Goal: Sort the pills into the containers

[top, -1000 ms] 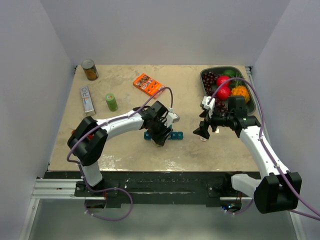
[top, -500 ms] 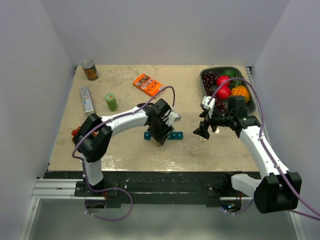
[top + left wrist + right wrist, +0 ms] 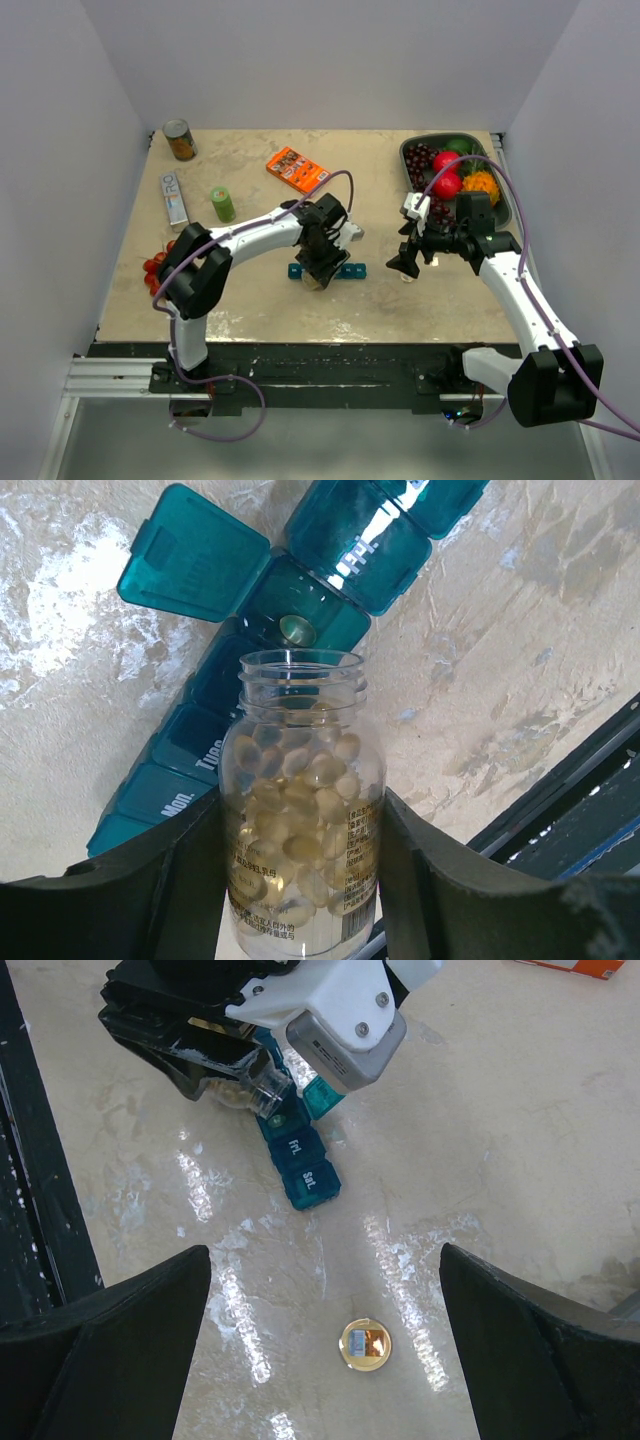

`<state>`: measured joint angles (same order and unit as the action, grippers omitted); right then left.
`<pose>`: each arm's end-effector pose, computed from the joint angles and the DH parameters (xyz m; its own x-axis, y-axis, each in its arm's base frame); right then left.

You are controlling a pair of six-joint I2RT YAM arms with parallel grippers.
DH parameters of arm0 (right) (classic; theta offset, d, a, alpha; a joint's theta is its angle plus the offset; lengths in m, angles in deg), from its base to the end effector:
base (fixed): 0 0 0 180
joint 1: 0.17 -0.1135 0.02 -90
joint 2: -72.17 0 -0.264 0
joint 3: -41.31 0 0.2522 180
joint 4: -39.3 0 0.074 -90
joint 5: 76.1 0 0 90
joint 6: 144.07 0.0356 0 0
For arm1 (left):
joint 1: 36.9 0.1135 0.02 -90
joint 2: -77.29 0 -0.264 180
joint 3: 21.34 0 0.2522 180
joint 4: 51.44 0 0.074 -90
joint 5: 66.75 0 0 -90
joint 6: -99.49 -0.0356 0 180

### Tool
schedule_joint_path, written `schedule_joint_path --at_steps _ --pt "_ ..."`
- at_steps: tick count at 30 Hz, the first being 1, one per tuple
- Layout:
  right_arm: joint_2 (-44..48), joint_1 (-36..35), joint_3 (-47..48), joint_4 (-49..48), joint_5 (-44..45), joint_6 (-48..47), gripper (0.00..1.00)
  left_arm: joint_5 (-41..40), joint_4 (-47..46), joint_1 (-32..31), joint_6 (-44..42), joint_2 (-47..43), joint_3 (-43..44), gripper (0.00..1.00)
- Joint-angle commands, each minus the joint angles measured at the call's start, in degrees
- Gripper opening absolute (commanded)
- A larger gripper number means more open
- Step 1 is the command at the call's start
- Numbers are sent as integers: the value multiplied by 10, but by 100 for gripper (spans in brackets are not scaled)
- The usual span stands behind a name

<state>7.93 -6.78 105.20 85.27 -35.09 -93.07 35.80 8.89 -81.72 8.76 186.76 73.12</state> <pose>0.2201 0.0526 0.2793 -0.1850 -0.4372 -0.8802 -0.9131 0.4076 -0.0105 0.2635 -0.2727 0.1919 -0.6769 0.6902 -0.2557 0.7357 0.6449 -0.2070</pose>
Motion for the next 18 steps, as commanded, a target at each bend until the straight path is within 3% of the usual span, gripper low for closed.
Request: schedule_joint_path --at_steps 1,18 --pt "2 4 14 1 -12 -6 99 -10 35 -4 -5 14 40 0" --pt "4 4 15 2 -11 -8 99 -9 70 -4 -1 38 80 0"
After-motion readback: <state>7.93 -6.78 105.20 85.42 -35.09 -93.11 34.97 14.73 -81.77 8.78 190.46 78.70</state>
